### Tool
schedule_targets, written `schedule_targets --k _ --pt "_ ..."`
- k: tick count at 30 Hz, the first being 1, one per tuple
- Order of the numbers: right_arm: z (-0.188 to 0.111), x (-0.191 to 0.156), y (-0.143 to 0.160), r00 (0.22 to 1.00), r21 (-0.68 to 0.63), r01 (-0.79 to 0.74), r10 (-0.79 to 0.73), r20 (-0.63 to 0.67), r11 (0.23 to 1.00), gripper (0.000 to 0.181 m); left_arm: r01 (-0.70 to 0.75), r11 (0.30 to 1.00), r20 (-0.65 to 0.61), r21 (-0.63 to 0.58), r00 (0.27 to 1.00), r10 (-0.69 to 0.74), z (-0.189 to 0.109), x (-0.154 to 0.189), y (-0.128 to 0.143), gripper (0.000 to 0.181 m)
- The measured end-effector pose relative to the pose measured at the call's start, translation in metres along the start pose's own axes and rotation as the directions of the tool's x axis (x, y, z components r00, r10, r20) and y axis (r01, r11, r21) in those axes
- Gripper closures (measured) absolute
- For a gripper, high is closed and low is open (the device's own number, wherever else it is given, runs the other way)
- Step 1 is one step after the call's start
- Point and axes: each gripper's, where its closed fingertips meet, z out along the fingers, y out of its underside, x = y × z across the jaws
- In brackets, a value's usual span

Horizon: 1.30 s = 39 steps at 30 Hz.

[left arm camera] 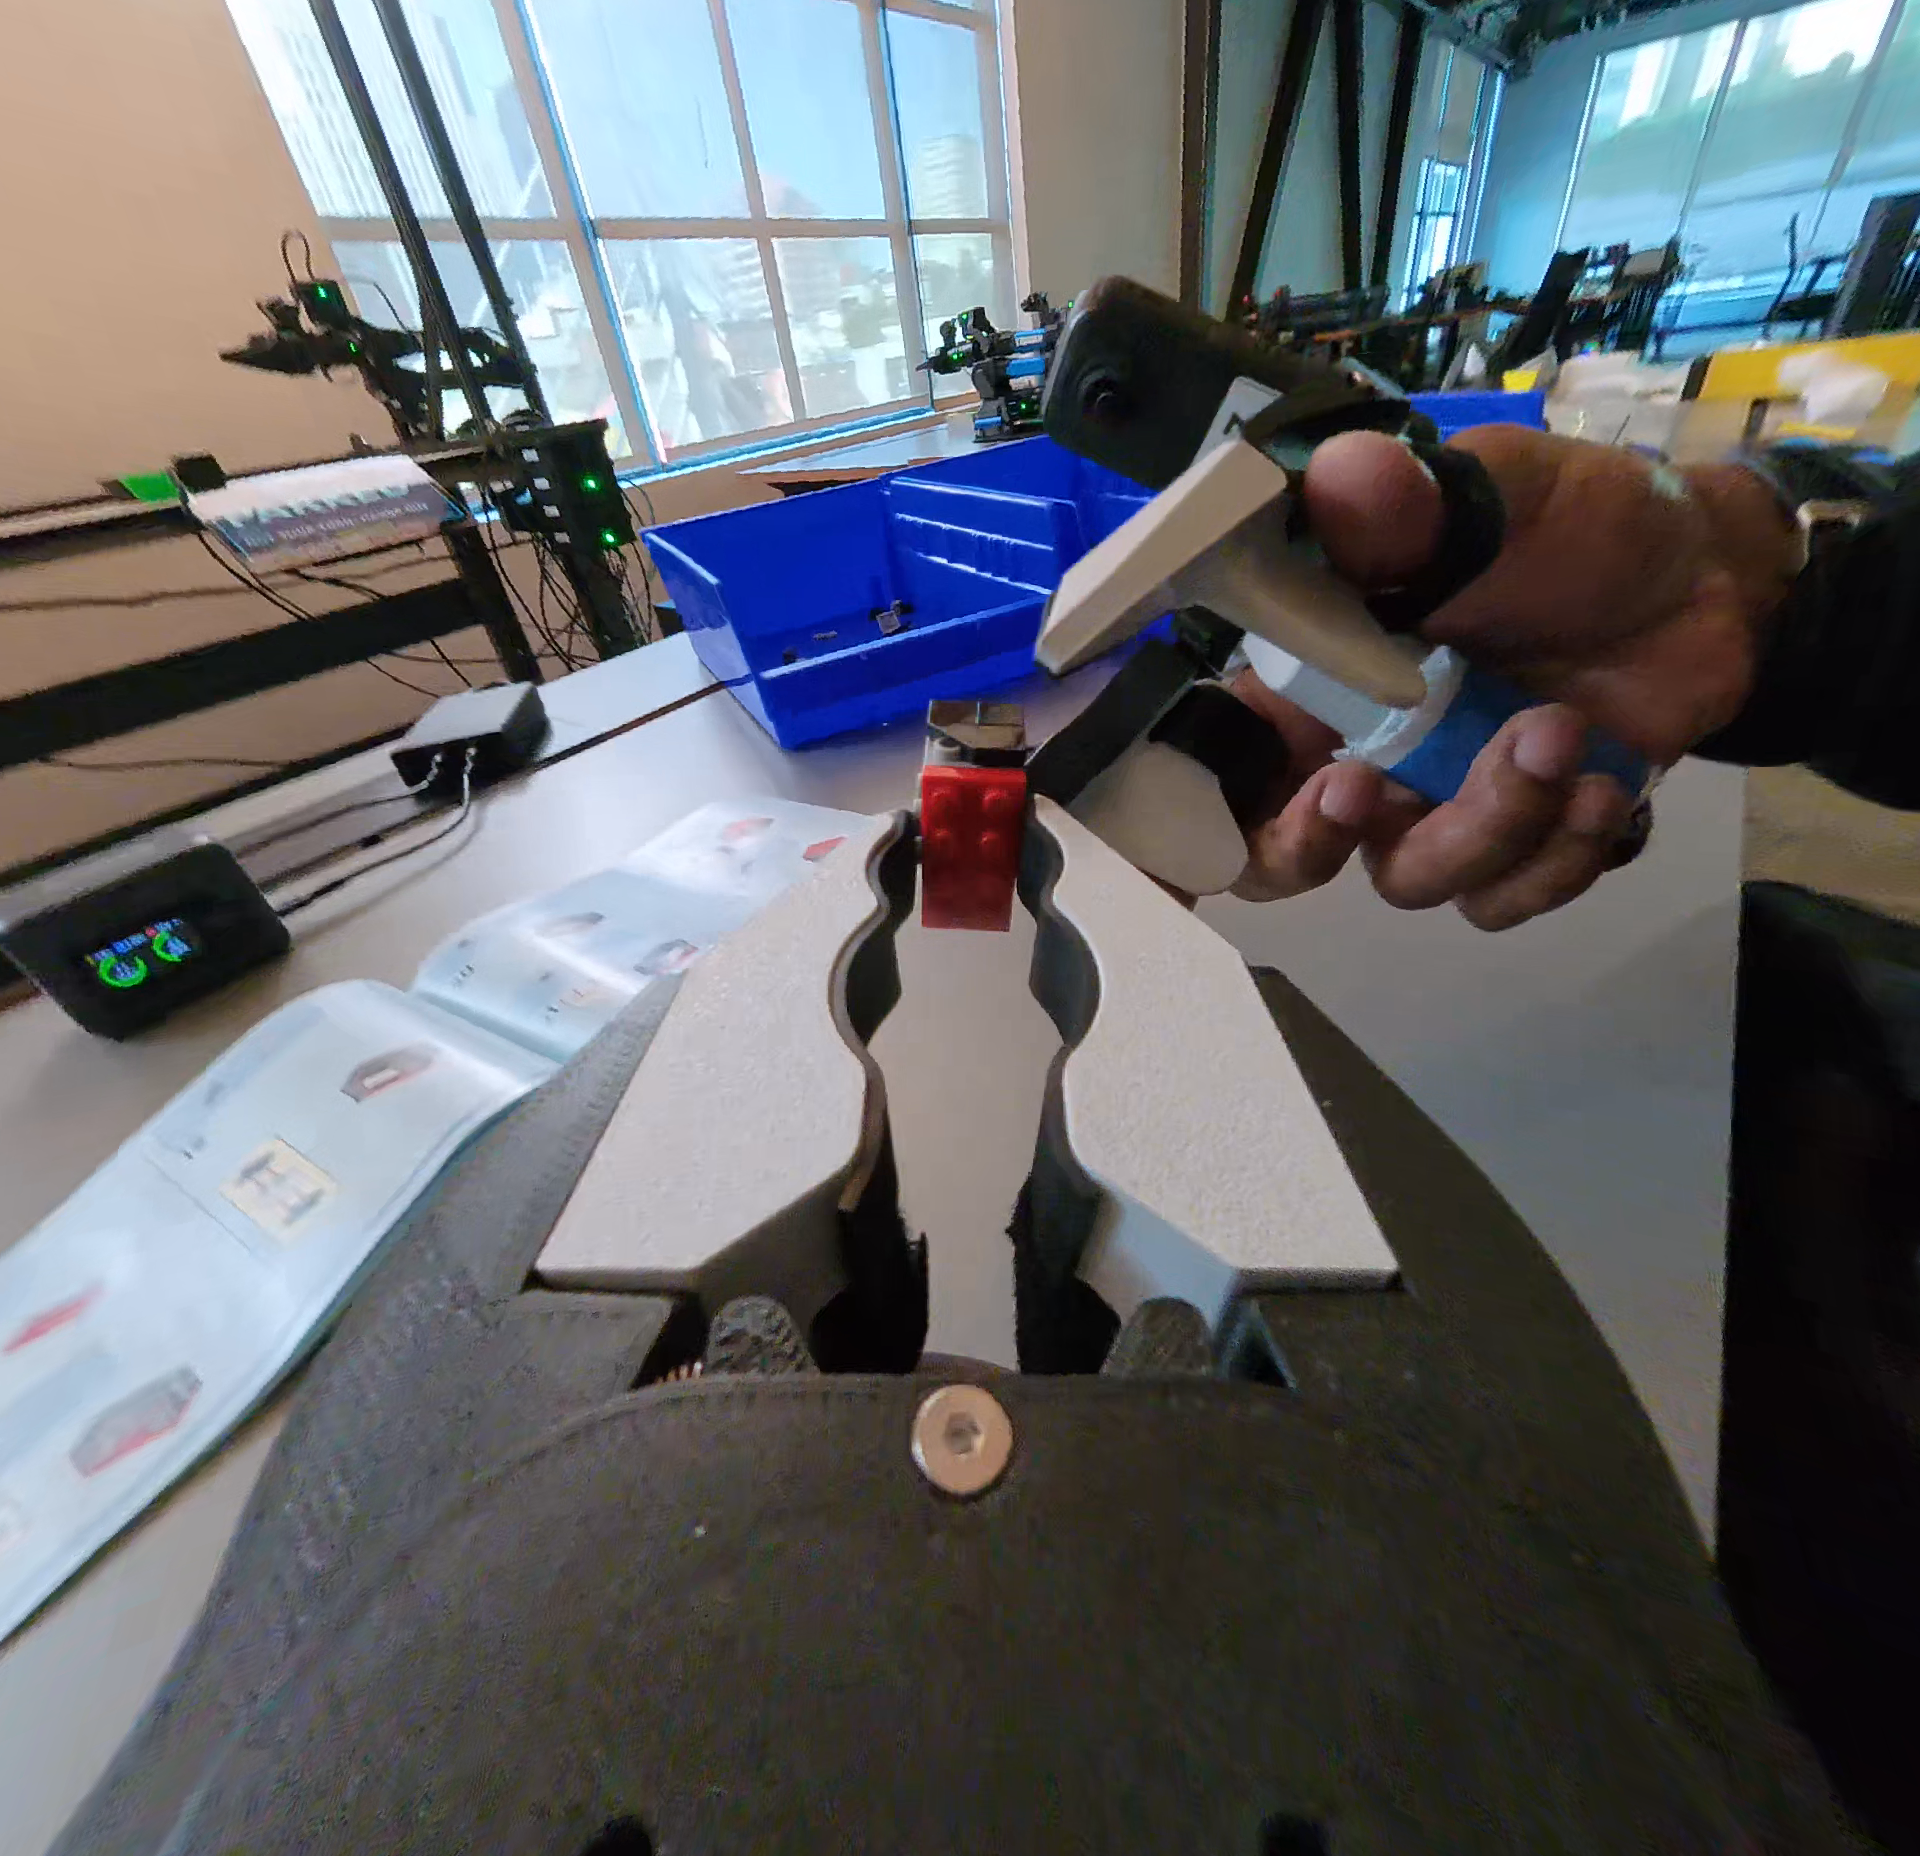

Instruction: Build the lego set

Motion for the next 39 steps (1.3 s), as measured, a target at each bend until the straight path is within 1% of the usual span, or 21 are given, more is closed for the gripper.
schedule_targets --k 5,9,16,19,22,31,36,38,39 --pt "-0.001 -0.006 0.002 0.999 0.002 -0.022 0.022 0.032 1.000 0.110 -0.101 0.995 0.010 0.016 0.995 0.100 0.002 0.006 -0.005 0.162" --pt "-0.003 -0.005 0.004 0.998 0.000 -0.034 0.034 0.047 0.999 0.117 -0.141 0.989 0.013 0.043 0.990 0.140 0.002 0.010 -0.010 0.162" --pt "-0.003 -0.015 0.007 0.997 -0.008 -0.019 0.020 0.075 1.000 0.118 -0.200 0.977 0.036 0.080 0.980 0.198 0.000 0.012 -0.019 0.162" --pt "-0.004 -0.019 0.006 0.996 0.003 -0.004 0.003 0.091 1.000 0.128 -0.228 0.970 0.048 0.081 0.973 0.224 0.000 0.013 -0.020 0.162" --pt "-0.004 -0.025 0.005 0.993 0.020 -0.006 0.004 0.121 1.000 0.143 -0.258 0.964 0.065 0.068 0.965 0.254 0.000 0.012 -0.019 0.162" --pt "-0.003 -0.026 0.006 0.992 0.035 0.016 -0.020 0.122 0.999 0.144 -0.266 0.961 0.074 0.081 0.963 0.260 -0.002 0.013 -0.021 0.163" --pt "-0.004 -0.022 0.006 0.992 0.041 0.011 -0.016 0.122 0.999 0.144 -0.266 0.962 0.074 0.060 0.962 0.261 0.000 0.012 -0.017 0.163" --pt "-0.004 -0.016 0.004 0.995 0.057 0.013 -0.019 0.095 0.998 0.142 -0.257 0.966 0.090 0.030 0.963 0.254 0.004 0.009 -0.013 0.163" --pt "-0.004 -0.011 0.004 0.998 0.053 0.021 -0.025 0.065 0.998 0.132 -0.243 0.970 0.112 0.011 0.964 0.240 0.006 0.005 -0.011 0.158"
